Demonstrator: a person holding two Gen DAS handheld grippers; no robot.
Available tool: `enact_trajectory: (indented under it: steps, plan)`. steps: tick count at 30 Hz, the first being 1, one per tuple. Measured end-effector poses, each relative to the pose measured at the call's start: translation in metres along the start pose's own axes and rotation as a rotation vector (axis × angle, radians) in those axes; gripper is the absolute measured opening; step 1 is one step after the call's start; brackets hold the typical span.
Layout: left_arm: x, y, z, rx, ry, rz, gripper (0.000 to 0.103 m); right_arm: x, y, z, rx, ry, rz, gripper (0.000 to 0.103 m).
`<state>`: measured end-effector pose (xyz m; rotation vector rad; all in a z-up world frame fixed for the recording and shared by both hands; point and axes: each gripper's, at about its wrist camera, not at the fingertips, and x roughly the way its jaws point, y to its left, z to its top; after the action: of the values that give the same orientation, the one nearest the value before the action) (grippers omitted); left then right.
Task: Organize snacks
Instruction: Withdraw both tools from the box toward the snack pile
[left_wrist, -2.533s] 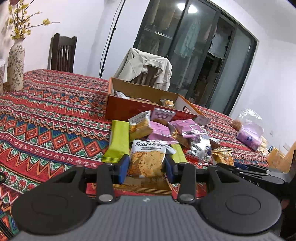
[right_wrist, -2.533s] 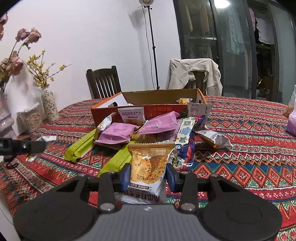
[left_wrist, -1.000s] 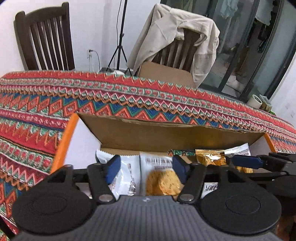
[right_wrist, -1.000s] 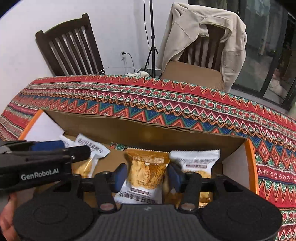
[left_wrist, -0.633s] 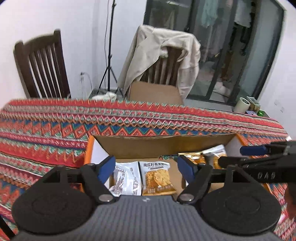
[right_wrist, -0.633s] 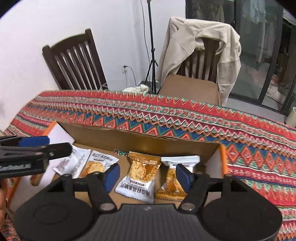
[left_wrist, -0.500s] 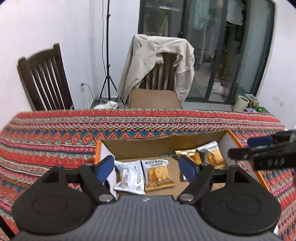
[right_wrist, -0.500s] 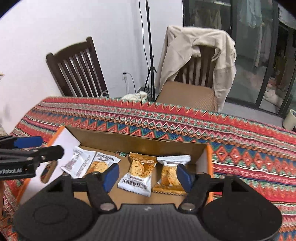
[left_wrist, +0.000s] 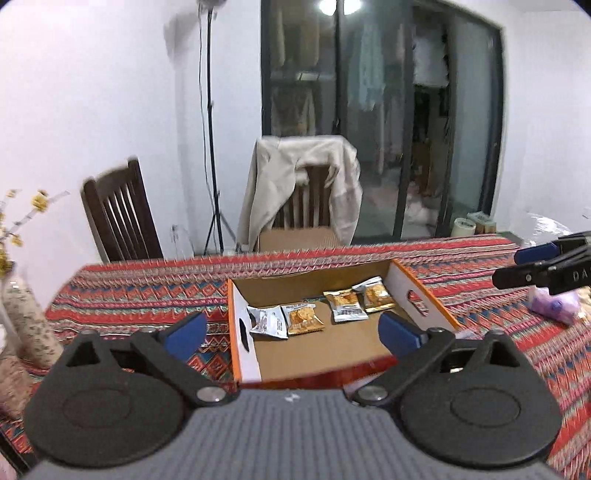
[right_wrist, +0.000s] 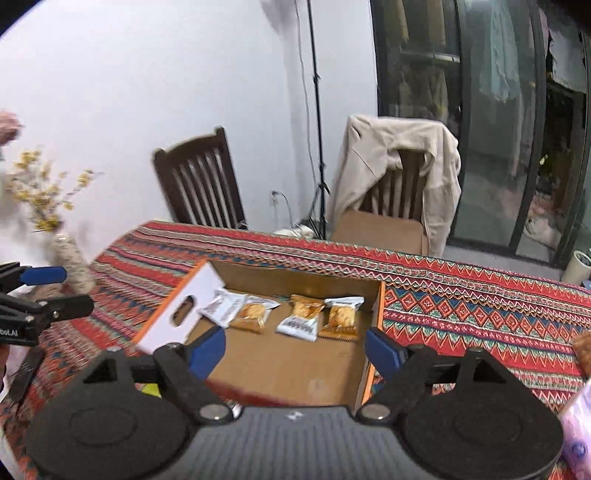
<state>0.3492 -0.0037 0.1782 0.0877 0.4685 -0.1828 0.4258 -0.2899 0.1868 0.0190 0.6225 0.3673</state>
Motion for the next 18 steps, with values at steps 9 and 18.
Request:
enact_trajectory:
  steps: [9, 18]
  plan:
    - [-0.093, -0.018, -0.133, -0.043, -0.084, 0.073, 0.103, -0.092, 0.039, -0.124, -0.068, -0.147, 0.0, 0.095]
    - [-0.124, -0.027, -0.211, -0.125, 0.012, 0.096, 0.103, -0.111, 0.067, -0.246, -0.068, -0.192, -0.071, 0.096]
